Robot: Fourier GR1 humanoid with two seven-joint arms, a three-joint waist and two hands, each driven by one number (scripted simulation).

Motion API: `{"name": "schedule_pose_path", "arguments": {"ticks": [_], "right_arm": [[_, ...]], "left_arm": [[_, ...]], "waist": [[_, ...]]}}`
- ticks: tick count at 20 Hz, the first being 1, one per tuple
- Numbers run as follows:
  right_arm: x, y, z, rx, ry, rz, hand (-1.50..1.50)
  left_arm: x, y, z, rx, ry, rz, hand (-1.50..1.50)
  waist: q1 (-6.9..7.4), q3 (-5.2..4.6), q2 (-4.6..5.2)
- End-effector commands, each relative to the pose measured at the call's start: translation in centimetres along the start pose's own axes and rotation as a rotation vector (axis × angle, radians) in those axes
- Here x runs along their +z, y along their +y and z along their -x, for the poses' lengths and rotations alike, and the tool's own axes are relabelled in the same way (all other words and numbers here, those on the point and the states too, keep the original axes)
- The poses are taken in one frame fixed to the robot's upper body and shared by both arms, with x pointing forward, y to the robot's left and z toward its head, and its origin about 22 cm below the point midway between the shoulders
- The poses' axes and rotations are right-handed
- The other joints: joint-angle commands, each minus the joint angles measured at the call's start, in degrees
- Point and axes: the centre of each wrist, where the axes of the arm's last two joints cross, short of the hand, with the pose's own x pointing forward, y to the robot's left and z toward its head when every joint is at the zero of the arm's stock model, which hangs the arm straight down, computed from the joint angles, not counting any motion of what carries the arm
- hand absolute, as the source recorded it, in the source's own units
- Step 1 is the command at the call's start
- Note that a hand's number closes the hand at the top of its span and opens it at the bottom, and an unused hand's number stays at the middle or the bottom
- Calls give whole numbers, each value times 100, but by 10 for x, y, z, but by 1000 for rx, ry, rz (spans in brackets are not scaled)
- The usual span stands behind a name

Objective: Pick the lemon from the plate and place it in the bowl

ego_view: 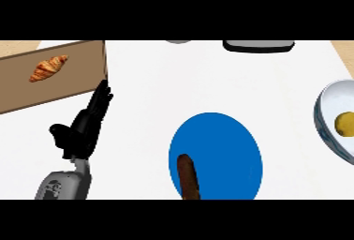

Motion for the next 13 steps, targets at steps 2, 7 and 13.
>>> {"name": "schedule_pose_path", "arguments": {"ticks": [2,7,13], "right_arm": [[32,-26,2,-159,-70,-89,-150],[44,-16,19,-212,-73,-144,-150],[50,-16,18,-182,-70,-182,-150]], "left_arm": [[6,-24,3,17,-8,13,0],[5,-7,3,12,-9,-4,0],[-1,-6,-7,15,1,-4,0]], "waist": [[-18,14,9],[-23,30,15],[-57,29,3]]}}
